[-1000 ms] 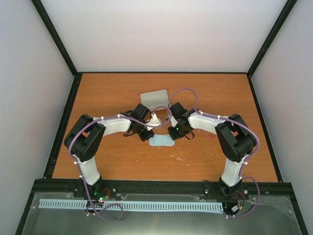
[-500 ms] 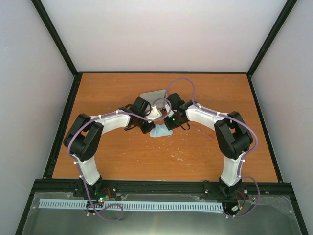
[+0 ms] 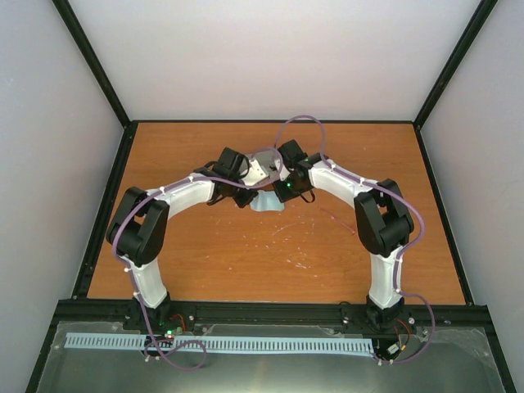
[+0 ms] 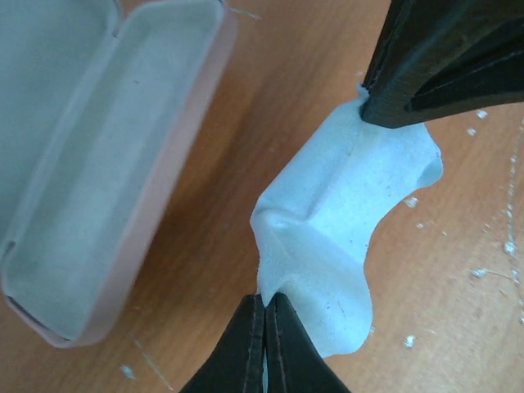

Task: Organize the sunglasses
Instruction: Place the glasses cleaning cloth in the sunglasses case.

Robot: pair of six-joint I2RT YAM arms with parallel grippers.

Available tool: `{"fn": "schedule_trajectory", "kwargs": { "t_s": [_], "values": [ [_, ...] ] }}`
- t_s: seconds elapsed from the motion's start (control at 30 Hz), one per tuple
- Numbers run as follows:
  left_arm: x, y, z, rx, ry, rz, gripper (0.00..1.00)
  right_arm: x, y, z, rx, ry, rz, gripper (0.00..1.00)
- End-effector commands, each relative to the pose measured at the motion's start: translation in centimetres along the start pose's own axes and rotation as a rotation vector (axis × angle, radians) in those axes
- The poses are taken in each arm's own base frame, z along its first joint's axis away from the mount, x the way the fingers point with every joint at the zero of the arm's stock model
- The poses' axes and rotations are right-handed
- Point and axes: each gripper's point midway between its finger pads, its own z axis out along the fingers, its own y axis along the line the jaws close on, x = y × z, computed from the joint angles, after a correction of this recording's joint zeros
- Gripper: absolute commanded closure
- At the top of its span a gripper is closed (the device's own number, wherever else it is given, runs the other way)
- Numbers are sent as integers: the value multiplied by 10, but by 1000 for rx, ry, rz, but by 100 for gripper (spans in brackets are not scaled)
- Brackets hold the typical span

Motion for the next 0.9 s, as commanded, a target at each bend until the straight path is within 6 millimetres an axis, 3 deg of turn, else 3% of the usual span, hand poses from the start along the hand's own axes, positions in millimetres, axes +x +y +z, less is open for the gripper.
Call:
{"fn": "schedule_trajectory", "kwargs": {
  "t_s": [0.0,0.6,0.87],
  "values": [
    [-15,23,-2,-35,-31,15,100,-14,-9,-1,19,-5,-17,97],
    [-26,70,2,-58,-57,-16,100,-62,-29,0,10,-35,-21,97],
    [-27,80,9,-36,-66,-27,100,-76,-34,8,-7,-37,-5,97]
  ]
}}
